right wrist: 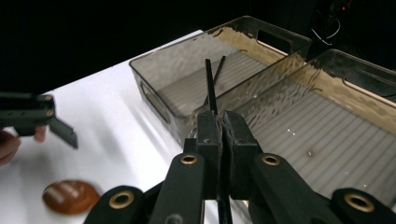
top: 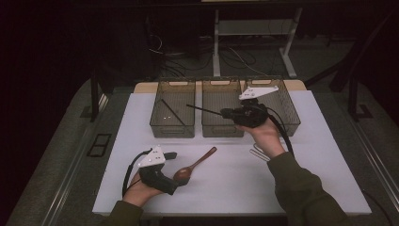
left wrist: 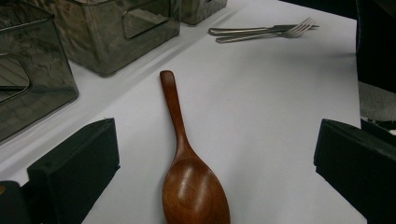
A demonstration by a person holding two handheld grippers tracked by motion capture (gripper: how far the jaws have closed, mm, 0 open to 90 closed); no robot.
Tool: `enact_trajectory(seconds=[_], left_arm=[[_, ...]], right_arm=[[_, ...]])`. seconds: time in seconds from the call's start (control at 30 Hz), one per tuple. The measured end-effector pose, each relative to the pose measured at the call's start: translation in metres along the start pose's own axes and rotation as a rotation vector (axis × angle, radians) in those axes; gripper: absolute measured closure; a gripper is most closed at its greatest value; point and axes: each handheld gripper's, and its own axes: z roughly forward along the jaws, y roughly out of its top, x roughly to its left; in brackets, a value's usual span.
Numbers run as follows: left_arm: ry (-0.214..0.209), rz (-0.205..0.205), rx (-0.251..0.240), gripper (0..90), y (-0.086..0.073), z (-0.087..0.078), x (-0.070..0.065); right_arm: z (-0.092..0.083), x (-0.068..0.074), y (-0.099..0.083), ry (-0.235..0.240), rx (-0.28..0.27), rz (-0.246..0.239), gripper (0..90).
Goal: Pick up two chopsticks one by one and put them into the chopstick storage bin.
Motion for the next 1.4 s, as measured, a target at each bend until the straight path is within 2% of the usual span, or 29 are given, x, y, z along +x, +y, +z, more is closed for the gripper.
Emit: enact_trajectory(seconds=[0.57, 0.73, 0.87, 1.4], left_arm=[[-0.006, -0.006, -0.014, 0.0, 0.000, 0.000, 0.001], [-0.004, 0.000, -0.011, 0.0, 0.001, -0.001, 0.002], [-0.005, -0.003, -0.017, 0.0, 0.001, 0.000, 0.002], [-0.012, -0.010, -0.025, 0.0, 0.002, 0.000, 0.002]], right_arm=[[0.075, 0.007, 0.038, -0.020, 0.055, -0.003, 85.2], [0.101, 0.011, 0.043, -0.045, 0.094, -0.020, 85.2], [0.119, 0.009, 0.047, -0.067, 0.120, -0.011, 85.2], [0.173, 0.007, 0.055, -0.105, 0.196, 0.008, 85.2]])
